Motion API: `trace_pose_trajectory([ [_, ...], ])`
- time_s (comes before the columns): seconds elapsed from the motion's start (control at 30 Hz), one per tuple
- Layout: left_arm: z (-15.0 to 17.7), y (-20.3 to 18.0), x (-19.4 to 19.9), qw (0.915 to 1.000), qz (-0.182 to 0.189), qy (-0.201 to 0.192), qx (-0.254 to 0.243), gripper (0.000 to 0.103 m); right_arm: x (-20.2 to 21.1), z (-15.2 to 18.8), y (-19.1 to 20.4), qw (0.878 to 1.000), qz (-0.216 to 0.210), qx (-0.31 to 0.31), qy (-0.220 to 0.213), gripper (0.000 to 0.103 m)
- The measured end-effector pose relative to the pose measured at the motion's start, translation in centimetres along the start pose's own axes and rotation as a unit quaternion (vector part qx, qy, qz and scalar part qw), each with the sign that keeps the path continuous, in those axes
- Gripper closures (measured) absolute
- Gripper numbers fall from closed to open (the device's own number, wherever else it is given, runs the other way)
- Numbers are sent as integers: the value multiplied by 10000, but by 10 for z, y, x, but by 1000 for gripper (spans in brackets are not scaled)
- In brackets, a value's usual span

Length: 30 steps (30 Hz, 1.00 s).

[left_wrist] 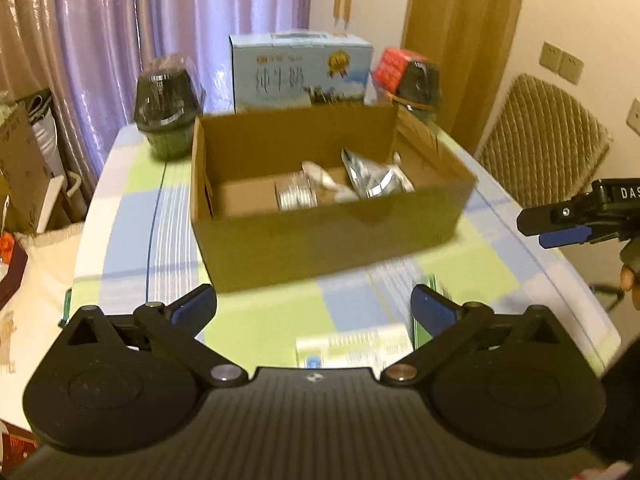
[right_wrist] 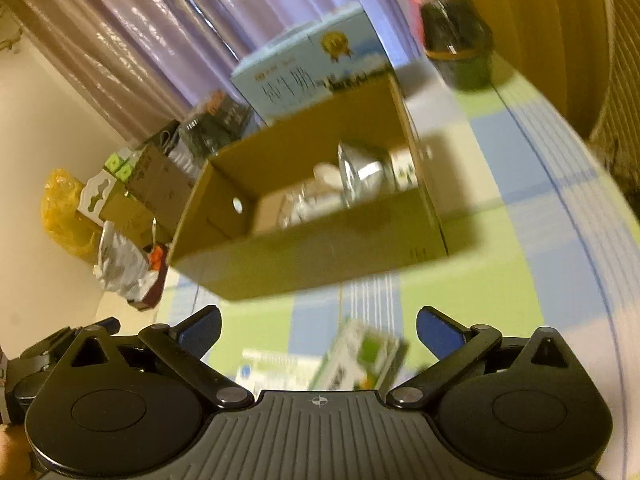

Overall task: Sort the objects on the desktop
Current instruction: 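Withdraw both tools from the box back over the table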

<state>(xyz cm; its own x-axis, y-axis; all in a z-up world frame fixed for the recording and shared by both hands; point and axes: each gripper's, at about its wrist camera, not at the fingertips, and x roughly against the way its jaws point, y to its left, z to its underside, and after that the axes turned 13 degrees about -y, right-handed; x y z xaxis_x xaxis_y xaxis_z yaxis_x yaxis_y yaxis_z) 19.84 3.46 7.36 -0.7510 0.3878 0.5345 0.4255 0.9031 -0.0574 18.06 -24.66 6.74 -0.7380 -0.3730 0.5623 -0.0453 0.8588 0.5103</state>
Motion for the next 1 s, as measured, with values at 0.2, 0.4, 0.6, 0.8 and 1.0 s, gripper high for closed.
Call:
trace_pose_trajectory([
  [0.2, 40, -11, 14, 9993, -44, 146, -354, 1, 14, 39, -19, 9991, 27, -394, 120, 2],
  [0.4, 80, -18, 20, 9992, -91, 281, -285, 2, 19, 68, -32, 9977, 68, -649, 163, 2],
  [0.6, 114, -34, 16, 9965, 163, 220, -785, 2, 16, 91, -36, 9992, 166, -289, 197, 2],
  [0.8, 133, -41, 4, 9860, 571, 235, -1551, 1, 6, 110, -24, 9973, 278, 642, 221, 2],
  [1.0, 141, -36, -12, 9836, 714, 345, -1618, 2, -9, 127, -25, 9947, 402, 846, 431, 2],
])
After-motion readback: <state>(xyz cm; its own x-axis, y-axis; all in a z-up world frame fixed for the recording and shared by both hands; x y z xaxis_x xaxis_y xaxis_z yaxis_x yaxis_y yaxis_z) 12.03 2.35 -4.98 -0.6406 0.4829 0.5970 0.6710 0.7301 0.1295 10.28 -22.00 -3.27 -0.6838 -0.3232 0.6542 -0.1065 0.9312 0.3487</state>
